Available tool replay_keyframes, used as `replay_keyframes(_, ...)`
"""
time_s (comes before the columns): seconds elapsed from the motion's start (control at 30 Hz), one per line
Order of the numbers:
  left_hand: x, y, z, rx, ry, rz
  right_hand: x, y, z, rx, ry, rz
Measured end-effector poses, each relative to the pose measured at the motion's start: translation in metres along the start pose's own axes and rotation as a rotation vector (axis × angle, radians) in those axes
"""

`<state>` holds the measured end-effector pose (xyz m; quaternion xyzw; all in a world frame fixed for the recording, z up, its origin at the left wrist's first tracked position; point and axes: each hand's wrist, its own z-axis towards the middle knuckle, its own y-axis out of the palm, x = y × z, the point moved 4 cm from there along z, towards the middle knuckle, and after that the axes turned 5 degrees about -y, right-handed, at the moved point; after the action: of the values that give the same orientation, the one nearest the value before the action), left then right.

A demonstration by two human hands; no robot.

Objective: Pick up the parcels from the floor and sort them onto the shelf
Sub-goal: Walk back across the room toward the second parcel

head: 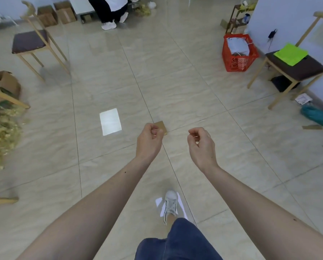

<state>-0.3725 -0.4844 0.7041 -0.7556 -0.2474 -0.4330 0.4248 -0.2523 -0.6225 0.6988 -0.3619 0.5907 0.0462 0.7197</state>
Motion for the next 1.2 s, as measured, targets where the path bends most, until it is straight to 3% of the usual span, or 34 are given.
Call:
replay_keyframes(0.47, 0.058, -0.043, 0.239, -0.081, 0.002, 0.031, -0.047, 0.115, 0.203, -0.007, 0.084, 0.003)
replay_keyframes(0.87, 0.083, -0.083, 0.424, -0.346, 0.129, 0.198, -0.07, 0.218, 0.299, 0.248, 0.288, 0.039)
replay_keyframes(1.2, 0.129, -0.018, 0.519, -0.615, 0.272, 0.274, -0.058, 0.225, 0.361, 0.503, 0.469, -0.012)
